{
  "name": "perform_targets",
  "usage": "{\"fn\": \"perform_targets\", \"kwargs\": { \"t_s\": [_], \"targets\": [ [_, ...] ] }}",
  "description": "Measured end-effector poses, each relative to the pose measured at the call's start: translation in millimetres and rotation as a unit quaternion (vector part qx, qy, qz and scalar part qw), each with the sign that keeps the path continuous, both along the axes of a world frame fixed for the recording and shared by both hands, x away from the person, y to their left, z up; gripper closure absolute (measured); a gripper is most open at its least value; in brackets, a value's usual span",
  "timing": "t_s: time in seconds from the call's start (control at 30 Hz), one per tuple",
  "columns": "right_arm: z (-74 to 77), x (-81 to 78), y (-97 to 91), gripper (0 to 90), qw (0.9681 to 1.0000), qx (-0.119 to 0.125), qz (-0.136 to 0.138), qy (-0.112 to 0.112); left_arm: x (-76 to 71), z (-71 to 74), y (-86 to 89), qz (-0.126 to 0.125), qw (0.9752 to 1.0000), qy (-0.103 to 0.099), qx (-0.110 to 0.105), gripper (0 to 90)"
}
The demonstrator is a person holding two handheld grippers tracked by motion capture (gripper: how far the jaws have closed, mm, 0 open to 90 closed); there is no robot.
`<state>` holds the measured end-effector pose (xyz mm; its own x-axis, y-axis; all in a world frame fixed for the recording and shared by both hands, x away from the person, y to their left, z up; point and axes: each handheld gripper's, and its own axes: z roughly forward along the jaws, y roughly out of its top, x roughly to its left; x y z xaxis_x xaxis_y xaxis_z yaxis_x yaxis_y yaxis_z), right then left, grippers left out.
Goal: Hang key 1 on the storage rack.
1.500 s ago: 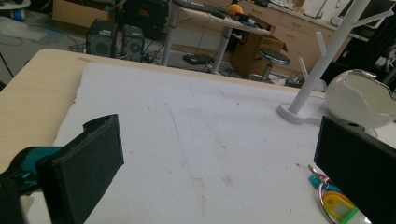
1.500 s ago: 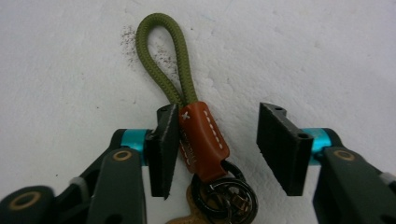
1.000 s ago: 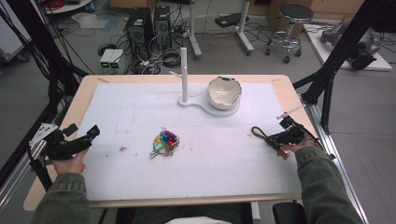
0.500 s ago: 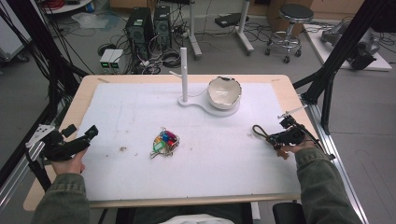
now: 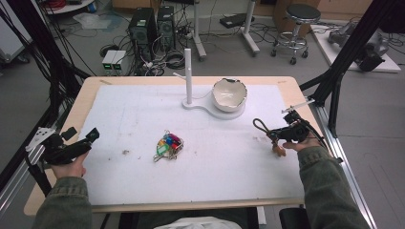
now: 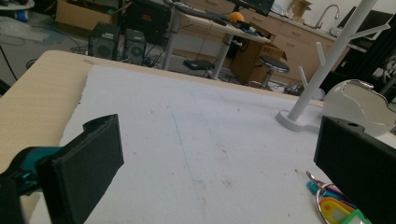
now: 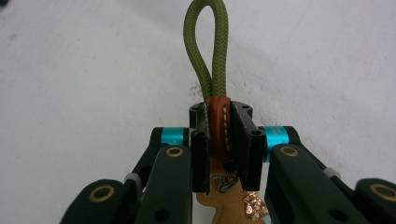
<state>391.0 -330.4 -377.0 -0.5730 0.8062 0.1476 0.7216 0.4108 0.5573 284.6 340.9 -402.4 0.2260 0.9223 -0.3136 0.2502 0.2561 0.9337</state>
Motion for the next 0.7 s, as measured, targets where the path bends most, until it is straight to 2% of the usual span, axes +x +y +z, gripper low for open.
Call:
{"fn": "perform_targets", "kwargs": {
  "t_s": [0.13,0.23,0.37,0.47,0.7],
  "targets": [
    [8.4,0.3,7.0,78.6,0.9999,0.004,0.003,-0.016,-0.1,0.0,0.0,-0.001,1.0,0.0,0.0,1.7],
    [13.4,0.0,10.2,78.6,0.9997,0.01,0.002,-0.02,-0.6,0.1,0.2,-0.001,1.0,-0.001,-0.004,1.7],
    [25.2,1.8,15.7,78.6,0.9989,0.03,0.006,-0.036,-1.9,0.2,1.3,0.0,1.0,-0.002,-0.005,1.7],
    [32.0,2.2,20.9,78.6,0.9983,0.037,0.009,-0.044,-1.7,0.3,1.3,0.0,1.0,-0.002,-0.006,1.7],
    [44.0,4.9,33.0,78.6,0.9974,0.041,0.018,-0.057,-0.8,0.2,0.4,-0.001,1.0,-0.002,-0.007,1.7]
  ]
}}
